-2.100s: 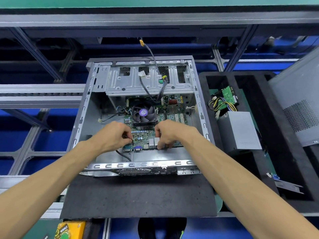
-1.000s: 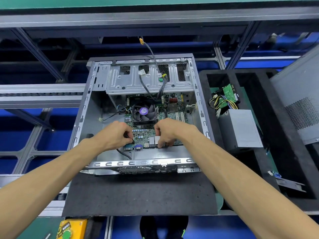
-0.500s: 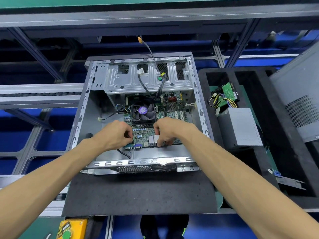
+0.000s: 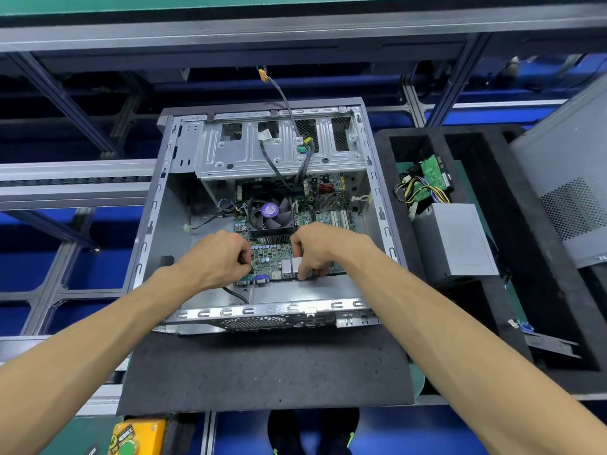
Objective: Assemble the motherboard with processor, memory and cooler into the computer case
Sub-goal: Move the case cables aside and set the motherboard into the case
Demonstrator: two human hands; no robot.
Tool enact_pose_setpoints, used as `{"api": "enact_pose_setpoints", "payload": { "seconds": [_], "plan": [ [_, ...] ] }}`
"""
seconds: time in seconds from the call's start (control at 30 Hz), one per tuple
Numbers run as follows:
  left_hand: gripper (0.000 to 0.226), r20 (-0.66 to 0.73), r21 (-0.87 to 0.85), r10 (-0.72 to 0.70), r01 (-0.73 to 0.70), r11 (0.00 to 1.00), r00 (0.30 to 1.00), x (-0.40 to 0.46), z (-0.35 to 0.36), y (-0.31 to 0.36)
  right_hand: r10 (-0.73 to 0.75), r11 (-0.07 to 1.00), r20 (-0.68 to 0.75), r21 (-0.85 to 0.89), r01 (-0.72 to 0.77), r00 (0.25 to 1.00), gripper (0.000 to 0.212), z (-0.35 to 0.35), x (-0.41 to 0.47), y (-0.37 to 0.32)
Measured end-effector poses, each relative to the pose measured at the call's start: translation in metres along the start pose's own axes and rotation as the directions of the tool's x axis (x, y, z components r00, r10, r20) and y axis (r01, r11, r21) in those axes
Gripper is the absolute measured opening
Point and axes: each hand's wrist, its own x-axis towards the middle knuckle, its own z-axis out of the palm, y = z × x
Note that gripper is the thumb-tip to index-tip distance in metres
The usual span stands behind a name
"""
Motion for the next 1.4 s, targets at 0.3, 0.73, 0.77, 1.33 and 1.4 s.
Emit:
{"api": "enact_pose_setpoints", "payload": {
  "seconds": [0.3,0.73,0.77,1.33,1.4],
  "plan": [
    [0.007,0.008,-0.115,-0.014,0.015,0.993,1.000,0.001,-0.002,0.001,0.007,1.000,0.005,0.008,-0.007,1.000,0.035,0.000,0.002,0.000],
    [0.005,0.016,-0.134,-0.007,0.009,0.991,1.000,0.000,-0.001,0.001,0.008,1.000,0.004,0.012,-0.008,1.000,0.035,0.000,0.004,0.001],
    [0.006,0.008,-0.136,-0.020,0.021,0.991,1.000,0.000,0.000,0.001,0.007,1.000,0.001,0.012,-0.007,1.000,0.035,0.000,0.004,0.001],
    [0.020,0.387,-0.922,0.158,0.382,0.064,0.908,0.001,-0.020,0.000,0.006,1.000,-0.007,0.002,-0.006,1.000,0.034,0.001,0.003,0.001],
    [0.038,0.398,-0.915,0.203,0.403,0.013,0.895,0.001,-0.020,-0.002,0.006,1.000,-0.004,0.011,-0.006,1.000,0.033,0.001,0.003,0.001]
  ]
}}
